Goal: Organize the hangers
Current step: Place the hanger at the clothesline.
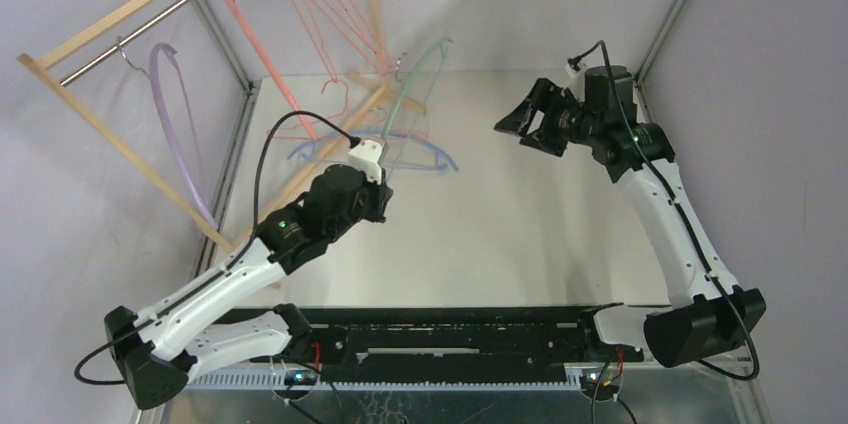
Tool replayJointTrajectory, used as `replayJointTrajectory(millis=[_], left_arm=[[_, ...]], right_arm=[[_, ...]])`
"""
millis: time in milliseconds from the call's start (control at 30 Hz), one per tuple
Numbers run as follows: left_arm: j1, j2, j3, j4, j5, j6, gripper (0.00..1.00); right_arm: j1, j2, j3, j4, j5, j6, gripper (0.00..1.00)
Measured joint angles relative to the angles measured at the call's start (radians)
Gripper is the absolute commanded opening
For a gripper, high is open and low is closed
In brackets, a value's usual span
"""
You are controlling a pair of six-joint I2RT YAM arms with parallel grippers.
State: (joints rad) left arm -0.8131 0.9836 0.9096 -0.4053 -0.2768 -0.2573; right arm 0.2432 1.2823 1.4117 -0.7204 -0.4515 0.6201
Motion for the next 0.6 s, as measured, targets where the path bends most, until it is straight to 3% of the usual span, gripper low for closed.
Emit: replayJointTrajectory(millis=[367, 600], left_arm=[[-0.117, -0.164, -0.001, 0.006, -0.069, 0.074, 0.0], [-0.143, -0.251, -0.032, 0.056, -0.233, 0.055, 0.0]], right_arm=[[-0.109, 0.066, 0.0, -0.007, 0.095, -0.037, 0.78], [-0.108, 0.106, -0.002, 0.002, 0.094, -0.037, 0.77]])
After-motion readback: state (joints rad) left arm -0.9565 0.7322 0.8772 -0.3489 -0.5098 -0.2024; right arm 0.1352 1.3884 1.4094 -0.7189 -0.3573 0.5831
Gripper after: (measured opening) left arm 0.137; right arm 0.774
